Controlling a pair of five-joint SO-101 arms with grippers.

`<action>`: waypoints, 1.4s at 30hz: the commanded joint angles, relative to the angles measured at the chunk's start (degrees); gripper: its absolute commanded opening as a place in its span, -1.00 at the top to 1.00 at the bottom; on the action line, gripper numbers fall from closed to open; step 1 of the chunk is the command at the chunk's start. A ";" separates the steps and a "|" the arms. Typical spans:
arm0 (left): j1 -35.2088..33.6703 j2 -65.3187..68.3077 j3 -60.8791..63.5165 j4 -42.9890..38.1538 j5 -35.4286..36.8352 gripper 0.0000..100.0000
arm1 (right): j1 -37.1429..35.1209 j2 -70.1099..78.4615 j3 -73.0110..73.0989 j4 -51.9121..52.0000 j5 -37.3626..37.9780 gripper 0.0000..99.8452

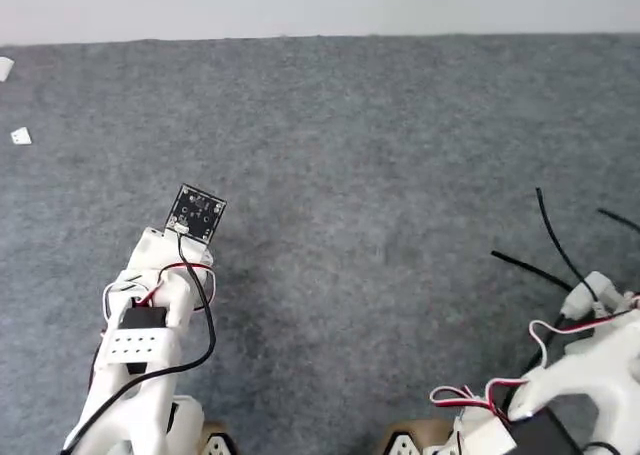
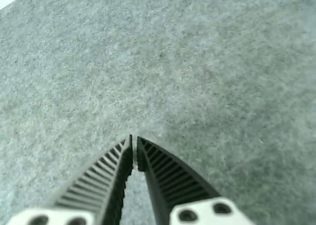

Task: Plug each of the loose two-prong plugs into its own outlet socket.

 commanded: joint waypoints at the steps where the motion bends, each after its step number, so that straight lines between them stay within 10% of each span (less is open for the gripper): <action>1: -0.09 -1.14 0.04 -1.67 0.35 0.97 | -0.66 -2.86 -6.33 5.32 0.18 0.55; 5: -0.18 -1.49 0.13 -1.67 0.35 0.97 | -3.03 -9.98 -9.85 14.46 -2.99 0.98; 23: -4.84 -7.03 -0.22 -0.53 6.07 0.97 | -20.97 -41.80 22.42 19.12 -3.78 0.98; 42: -6.33 -54.33 16.84 31.30 8.35 0.97 | -36.00 -70.02 49.05 22.99 -3.78 0.88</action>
